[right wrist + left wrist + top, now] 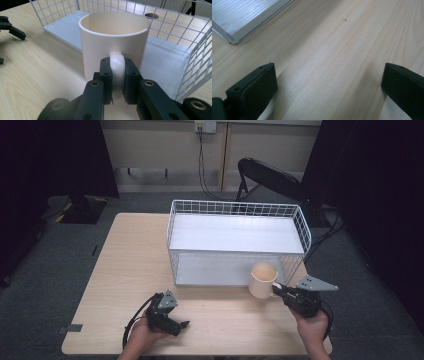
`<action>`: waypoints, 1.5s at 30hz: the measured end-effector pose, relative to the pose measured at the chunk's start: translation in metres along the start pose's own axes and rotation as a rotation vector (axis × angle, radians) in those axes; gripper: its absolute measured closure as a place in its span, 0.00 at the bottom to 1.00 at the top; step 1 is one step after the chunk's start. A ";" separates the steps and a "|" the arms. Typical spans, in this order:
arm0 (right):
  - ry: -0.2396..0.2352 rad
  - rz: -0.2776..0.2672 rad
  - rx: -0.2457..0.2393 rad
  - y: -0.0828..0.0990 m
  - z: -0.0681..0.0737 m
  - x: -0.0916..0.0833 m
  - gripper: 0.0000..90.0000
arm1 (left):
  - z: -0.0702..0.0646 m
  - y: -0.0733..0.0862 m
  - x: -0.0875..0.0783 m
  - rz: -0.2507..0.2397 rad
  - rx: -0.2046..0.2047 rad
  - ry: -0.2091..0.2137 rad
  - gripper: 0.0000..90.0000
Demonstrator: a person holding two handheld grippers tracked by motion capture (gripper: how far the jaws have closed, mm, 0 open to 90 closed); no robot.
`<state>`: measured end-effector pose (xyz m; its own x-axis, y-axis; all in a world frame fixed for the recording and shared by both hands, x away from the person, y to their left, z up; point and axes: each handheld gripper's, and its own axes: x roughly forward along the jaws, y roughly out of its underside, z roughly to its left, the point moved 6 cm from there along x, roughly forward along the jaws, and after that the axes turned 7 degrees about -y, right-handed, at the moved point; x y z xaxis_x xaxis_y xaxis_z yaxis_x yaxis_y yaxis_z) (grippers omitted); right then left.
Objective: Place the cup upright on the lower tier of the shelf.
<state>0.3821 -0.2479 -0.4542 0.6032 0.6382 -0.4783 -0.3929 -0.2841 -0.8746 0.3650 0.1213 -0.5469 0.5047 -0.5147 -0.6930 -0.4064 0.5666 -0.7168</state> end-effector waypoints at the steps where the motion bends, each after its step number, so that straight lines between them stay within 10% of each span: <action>1: 0.003 -0.002 0.001 0.000 0.000 0.001 0.89 | 0.000 0.000 0.000 0.000 0.000 0.000 0.00; 45: 0.110 -0.014 -0.009 -0.009 -0.013 0.038 0.89 | 0.000 0.000 0.000 0.000 0.000 0.000 0.00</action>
<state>0.4176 -0.2306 -0.4653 0.6812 0.5600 -0.4715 -0.3779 -0.2826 -0.8817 0.3649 0.1213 -0.5469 0.5046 -0.5147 -0.6932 -0.4062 0.5669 -0.7166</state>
